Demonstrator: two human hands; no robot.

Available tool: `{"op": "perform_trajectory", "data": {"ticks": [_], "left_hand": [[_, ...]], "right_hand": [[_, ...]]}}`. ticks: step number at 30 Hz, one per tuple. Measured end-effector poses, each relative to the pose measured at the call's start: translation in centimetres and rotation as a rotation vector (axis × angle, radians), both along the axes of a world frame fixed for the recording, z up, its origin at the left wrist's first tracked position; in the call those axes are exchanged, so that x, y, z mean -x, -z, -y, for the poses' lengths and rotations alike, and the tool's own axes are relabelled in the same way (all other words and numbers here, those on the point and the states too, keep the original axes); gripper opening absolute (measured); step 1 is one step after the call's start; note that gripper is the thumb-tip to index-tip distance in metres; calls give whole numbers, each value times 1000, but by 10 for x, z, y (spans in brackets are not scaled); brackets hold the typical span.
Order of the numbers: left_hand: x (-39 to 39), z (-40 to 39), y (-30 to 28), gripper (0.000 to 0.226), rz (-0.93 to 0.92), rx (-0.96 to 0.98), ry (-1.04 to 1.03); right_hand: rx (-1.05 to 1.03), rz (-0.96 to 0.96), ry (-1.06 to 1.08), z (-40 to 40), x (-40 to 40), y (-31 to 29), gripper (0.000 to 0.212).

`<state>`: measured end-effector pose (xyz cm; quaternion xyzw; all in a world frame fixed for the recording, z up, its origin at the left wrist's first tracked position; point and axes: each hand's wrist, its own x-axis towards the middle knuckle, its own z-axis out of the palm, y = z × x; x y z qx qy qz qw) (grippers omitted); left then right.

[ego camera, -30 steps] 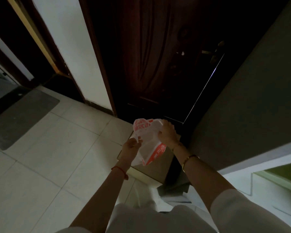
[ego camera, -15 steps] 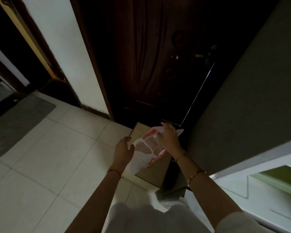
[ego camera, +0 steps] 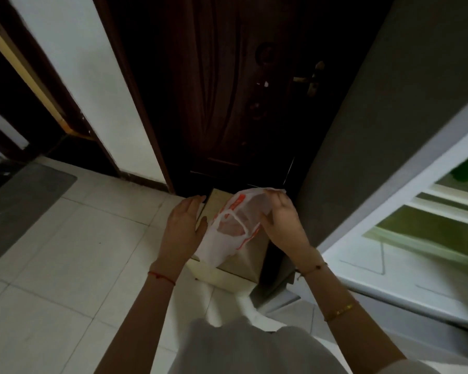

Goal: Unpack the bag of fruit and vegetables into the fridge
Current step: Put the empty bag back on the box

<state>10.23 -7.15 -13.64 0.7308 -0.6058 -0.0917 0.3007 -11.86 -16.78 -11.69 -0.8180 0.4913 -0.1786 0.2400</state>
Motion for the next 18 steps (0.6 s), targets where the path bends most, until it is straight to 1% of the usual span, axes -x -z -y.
{"op": "perform_trajectory", "data": {"ticks": [2,4,7,9,12,18], "left_hand": [[-2,-12,-5,46,15,-1,41],[-6,-25,-10,51,28,-4,92],[-11,-50,-13,43,60,43,191],[-14,-64,-14,42,78,66,250],[-15,-80,-18,44,62,35,292],[8,-109,-37,44,52,52,466]], "right_hand": [[27,2,21,-18,5,-4,61],[67,-5,64,-40,9,-6,60],[117,10,154,-81,17,-11,54],[140,8,210,-110,22,-11,52],[134,-9,292,-151,33,-10,51],[82,-12,478,-230,57,-16,53]]}}
